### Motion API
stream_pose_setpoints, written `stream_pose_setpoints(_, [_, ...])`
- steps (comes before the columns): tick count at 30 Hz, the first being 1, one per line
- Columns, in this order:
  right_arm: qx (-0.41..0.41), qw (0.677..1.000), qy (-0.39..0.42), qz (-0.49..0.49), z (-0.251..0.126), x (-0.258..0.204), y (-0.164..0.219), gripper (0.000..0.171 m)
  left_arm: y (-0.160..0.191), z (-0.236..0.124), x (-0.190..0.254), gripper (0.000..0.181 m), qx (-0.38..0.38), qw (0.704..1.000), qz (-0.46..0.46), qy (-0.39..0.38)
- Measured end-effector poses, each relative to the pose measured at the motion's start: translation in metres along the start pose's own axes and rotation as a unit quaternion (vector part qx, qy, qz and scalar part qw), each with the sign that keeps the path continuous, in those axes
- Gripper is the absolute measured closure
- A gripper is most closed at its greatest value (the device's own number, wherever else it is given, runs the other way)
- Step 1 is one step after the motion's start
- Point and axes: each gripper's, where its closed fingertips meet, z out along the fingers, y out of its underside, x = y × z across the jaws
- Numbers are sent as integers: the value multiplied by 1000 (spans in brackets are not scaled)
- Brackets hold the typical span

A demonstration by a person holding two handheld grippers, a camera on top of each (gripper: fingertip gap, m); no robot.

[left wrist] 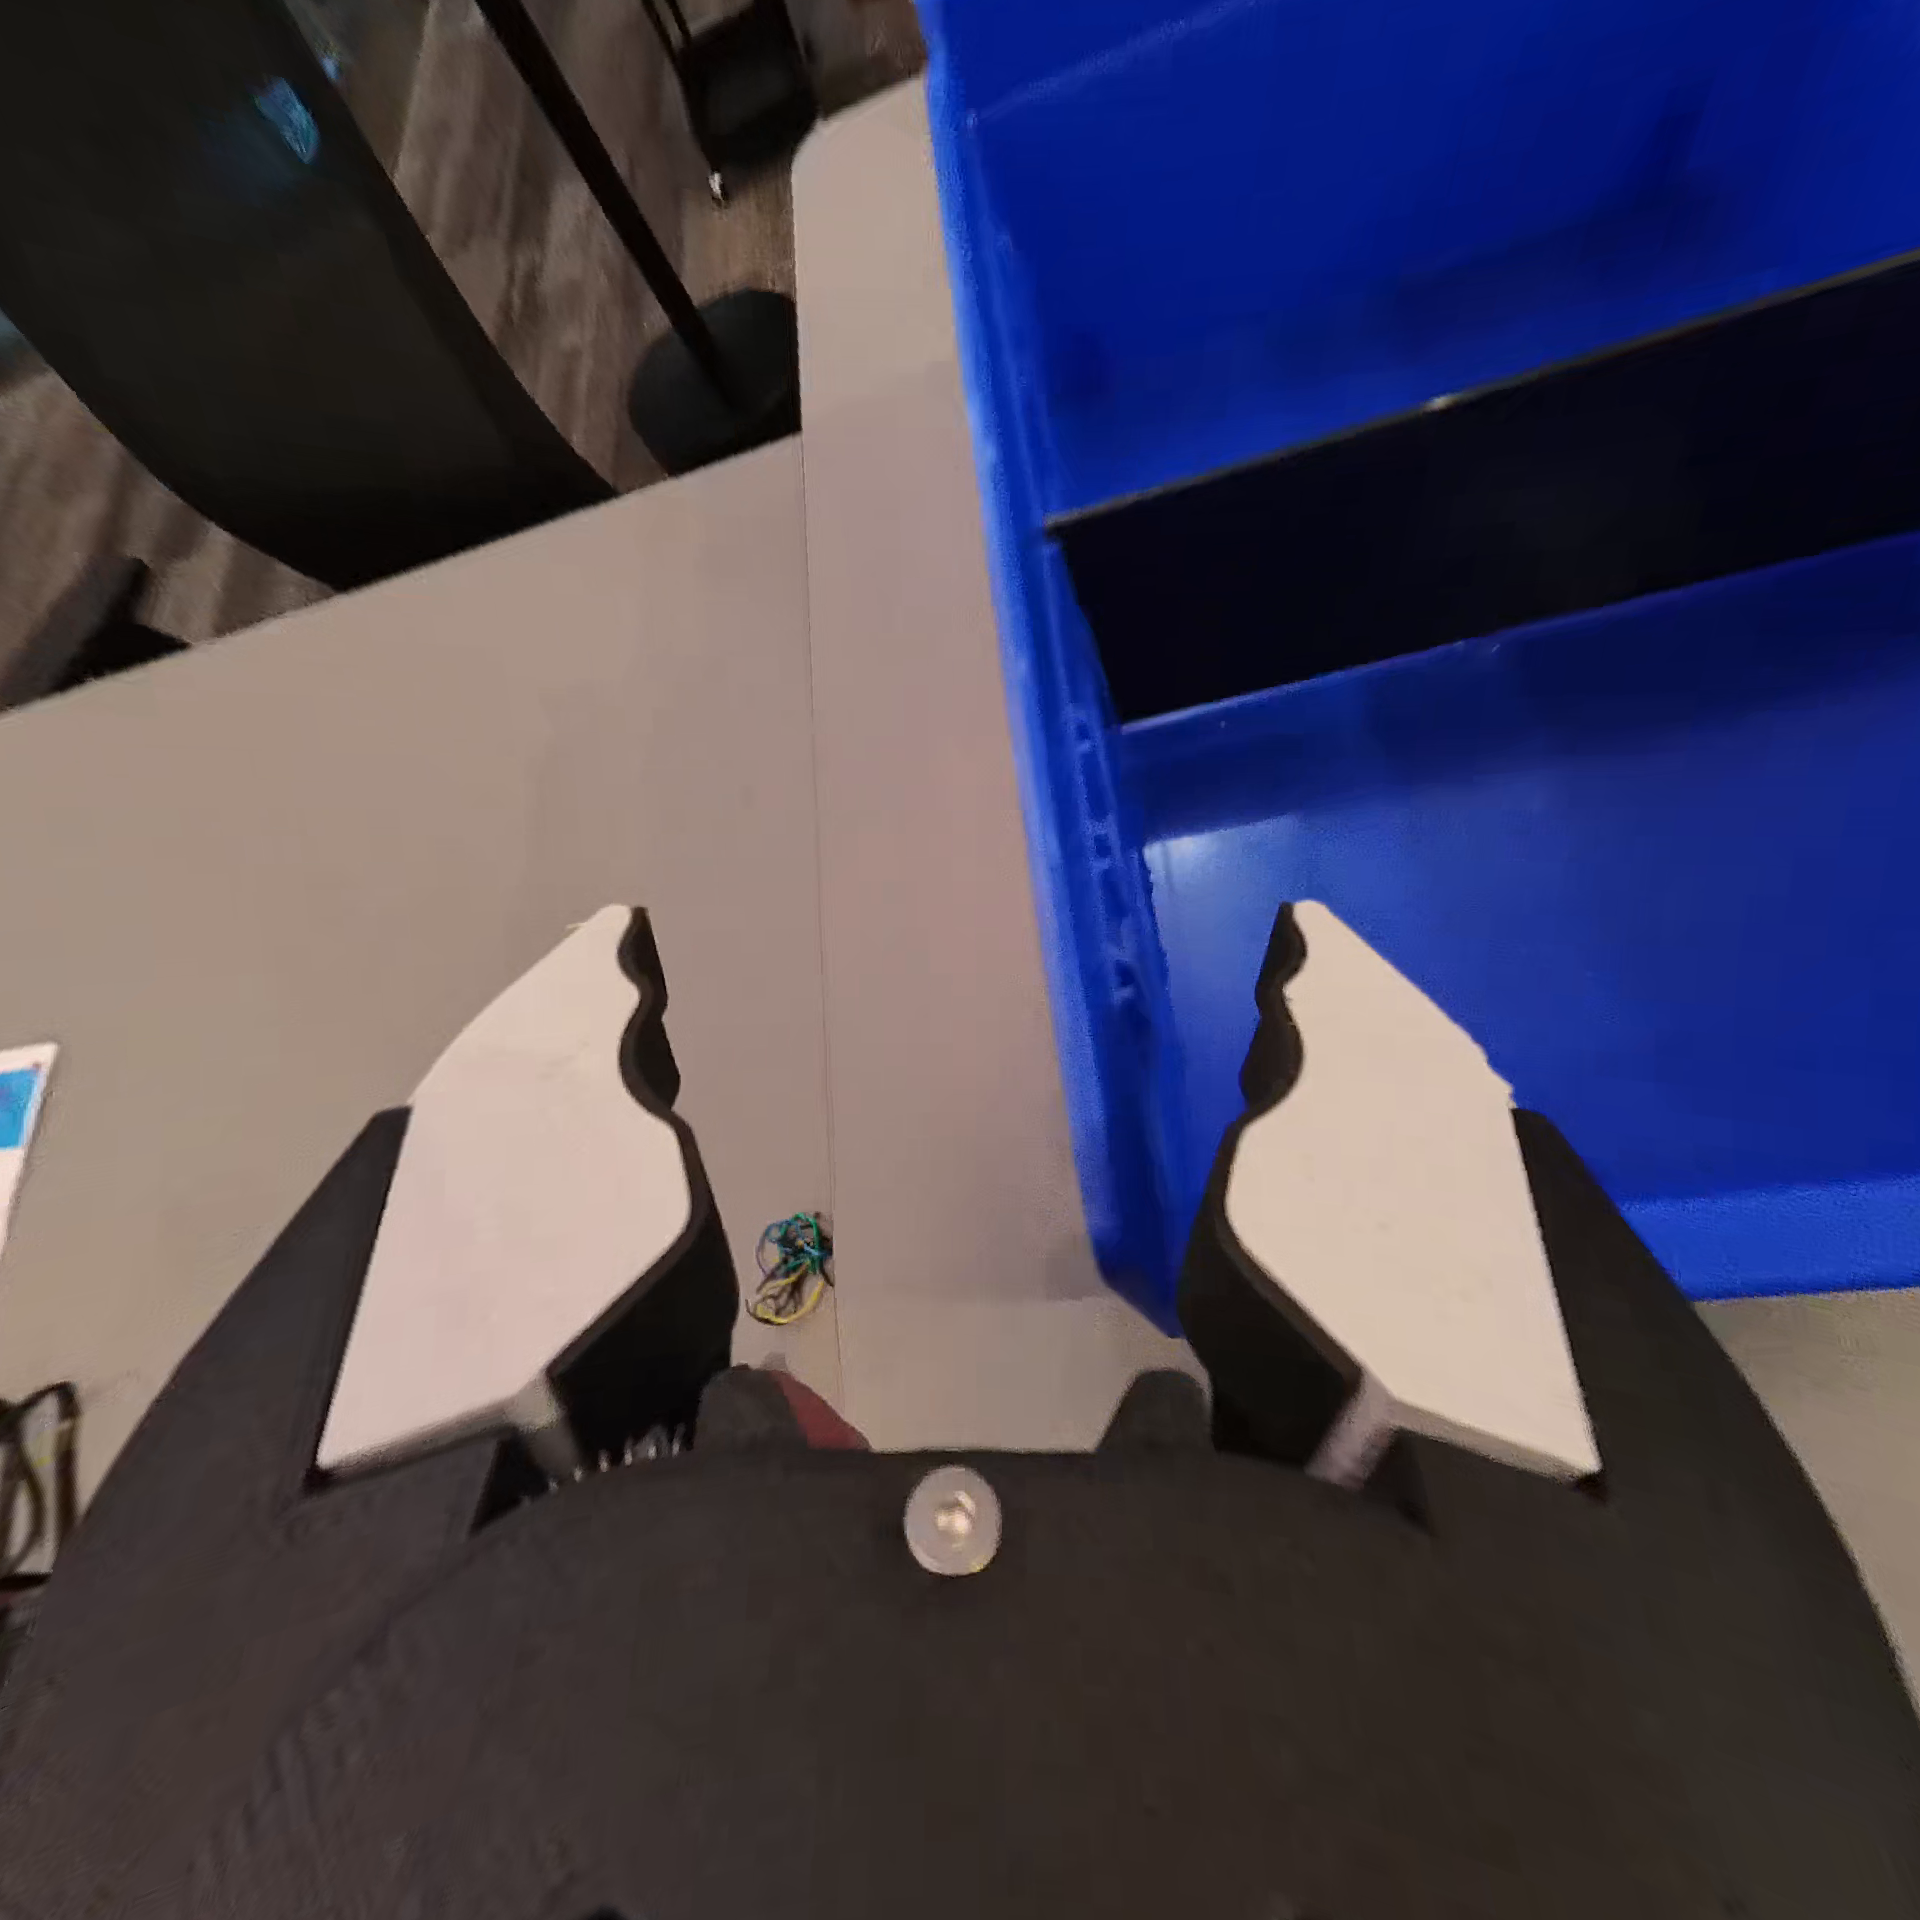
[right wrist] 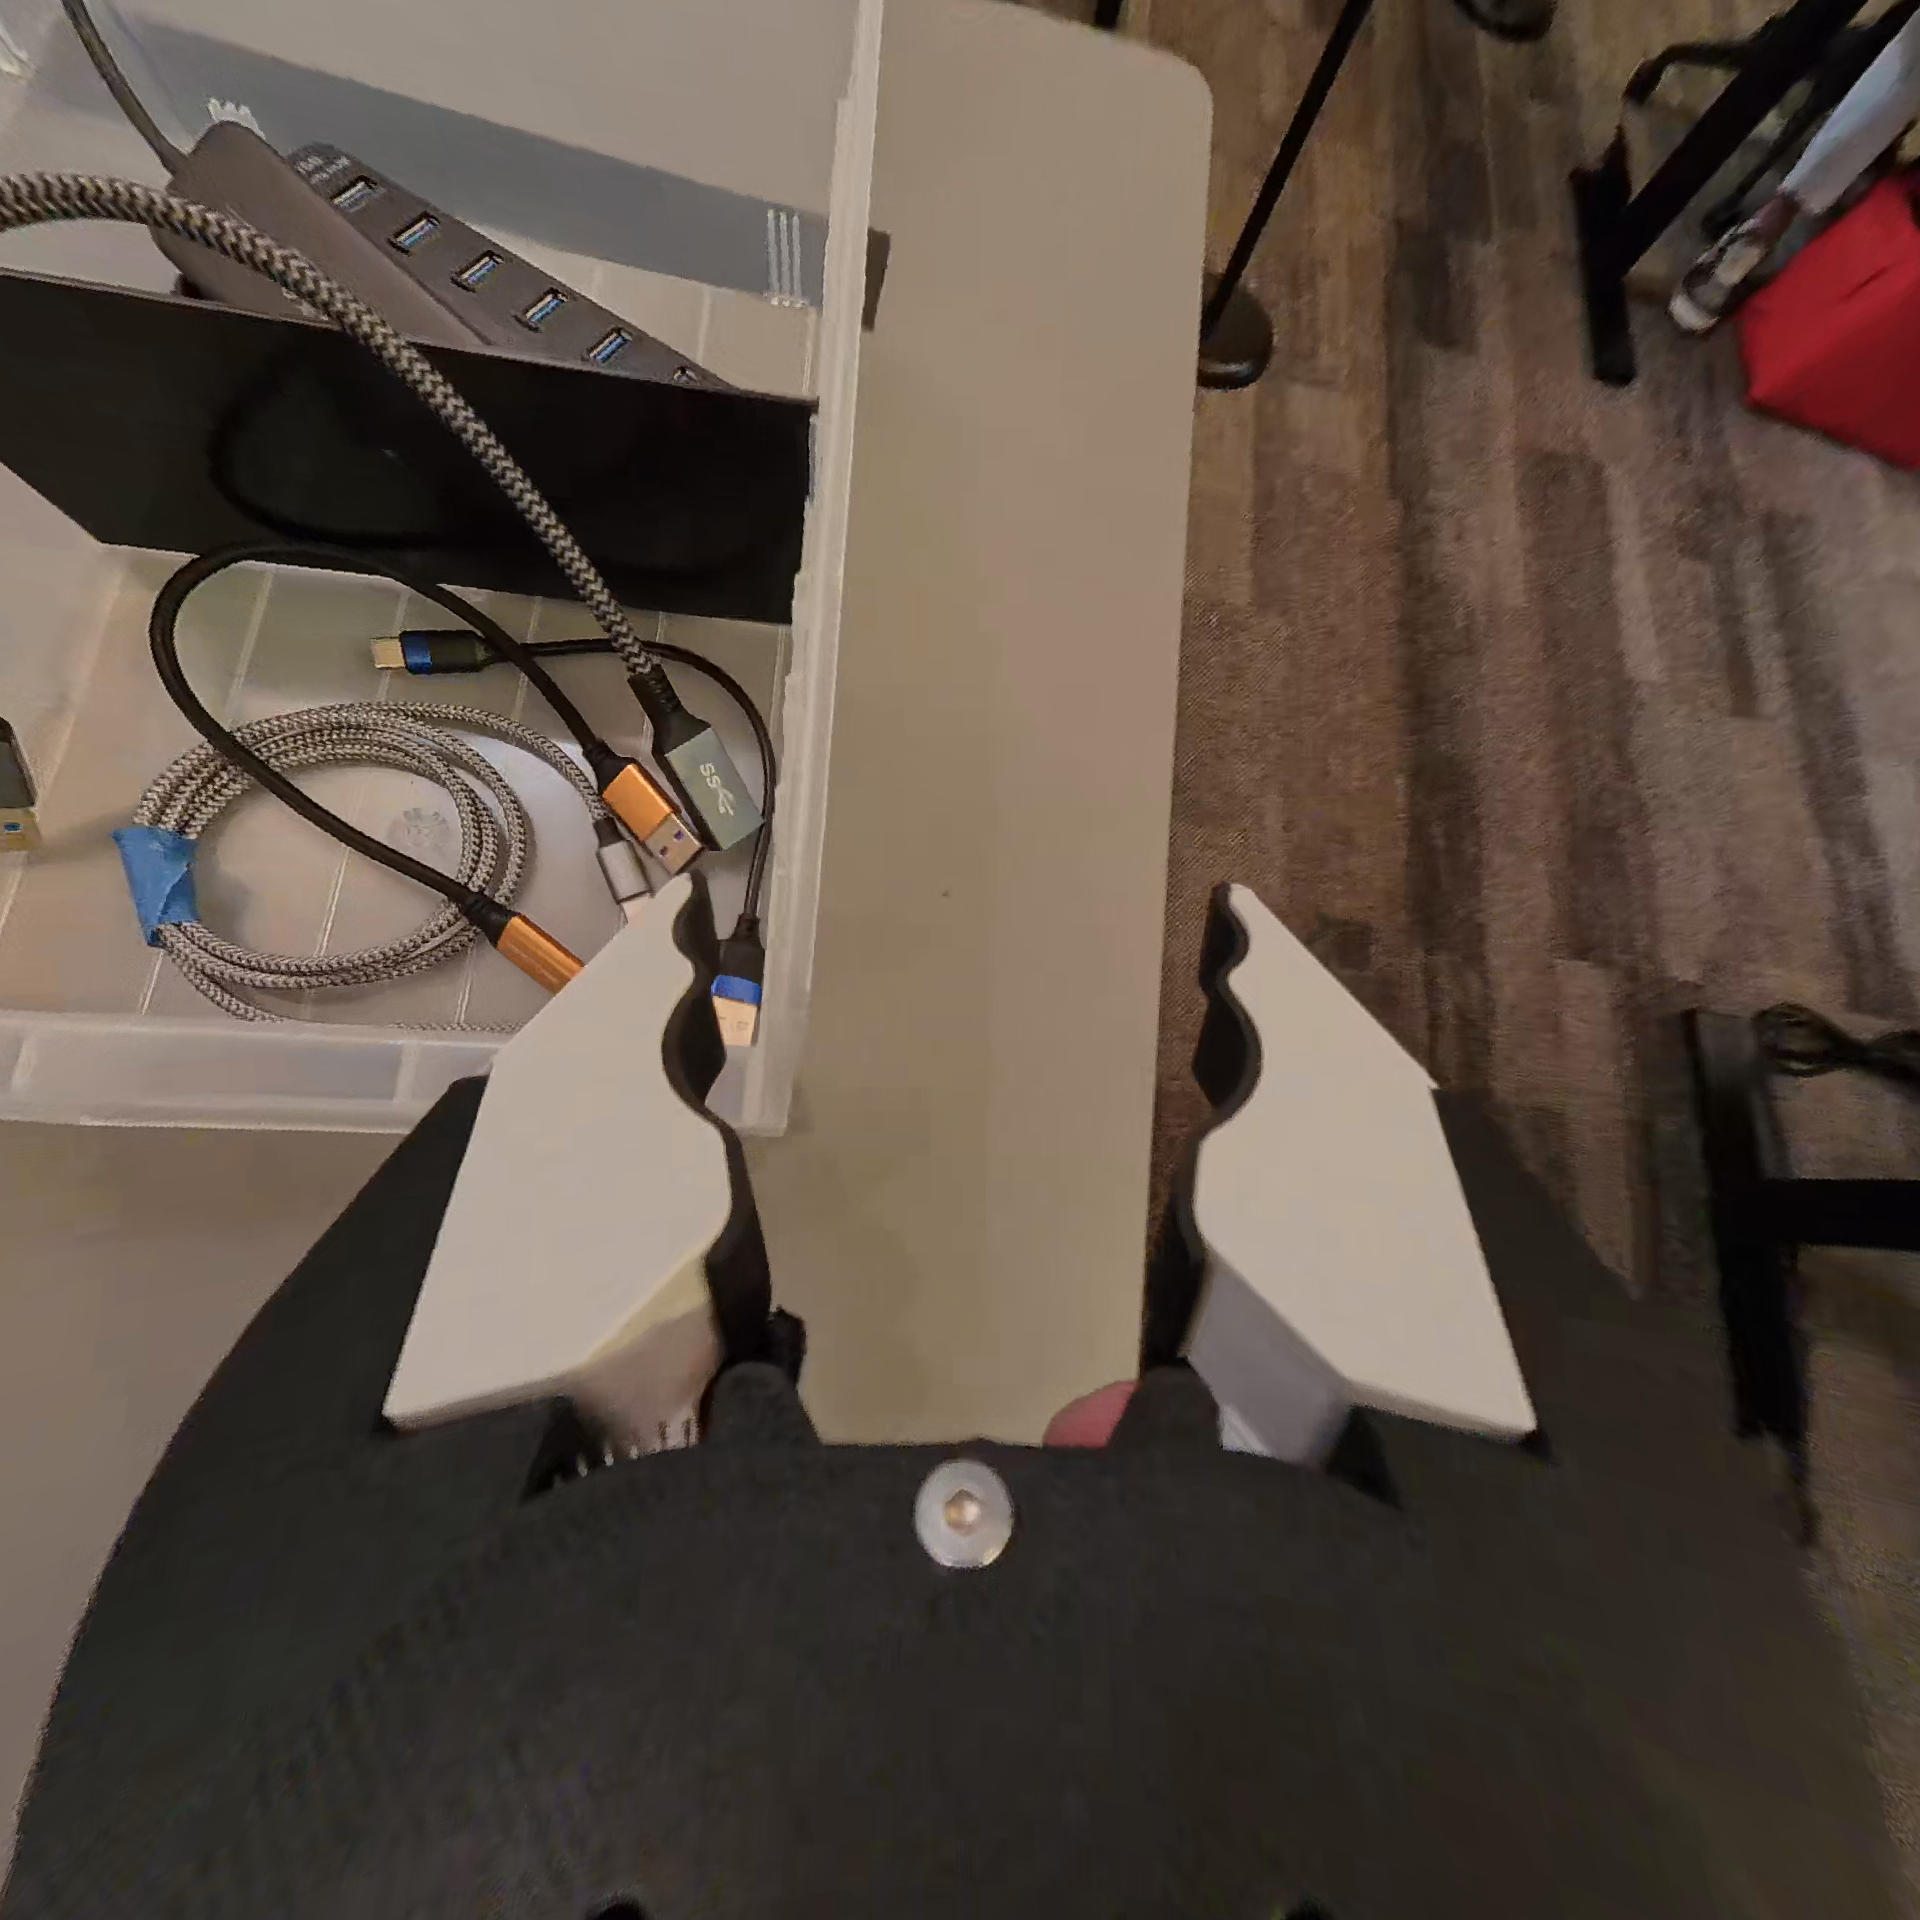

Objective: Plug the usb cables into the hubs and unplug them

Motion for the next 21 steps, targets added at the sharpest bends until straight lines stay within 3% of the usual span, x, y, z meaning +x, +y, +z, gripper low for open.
stream_pose_setpoints(7, [-18,999,-36,32,25,-5,10,87,3,11,3,109,21,997,-61,38])
stream_pose_setpoints(10, [-9,997,-62,42,29,-10,7,103,1,14,10,129,24,996,-65,62])
stream_pose_setpoints(14, [-13,996,-84,19,32,-18,6,138,2,26,19,152,8,996,-48,70])
stream_pose_setpoints(18, [-9,996,-93,-6,34,-25,2,165,-6,33,22,162,21,996,-47,75])
stream_pose_setpoints(21, [-10,996,-89,-21,34,-25,2,168,-10,35,28,173,27,994,-46,93])
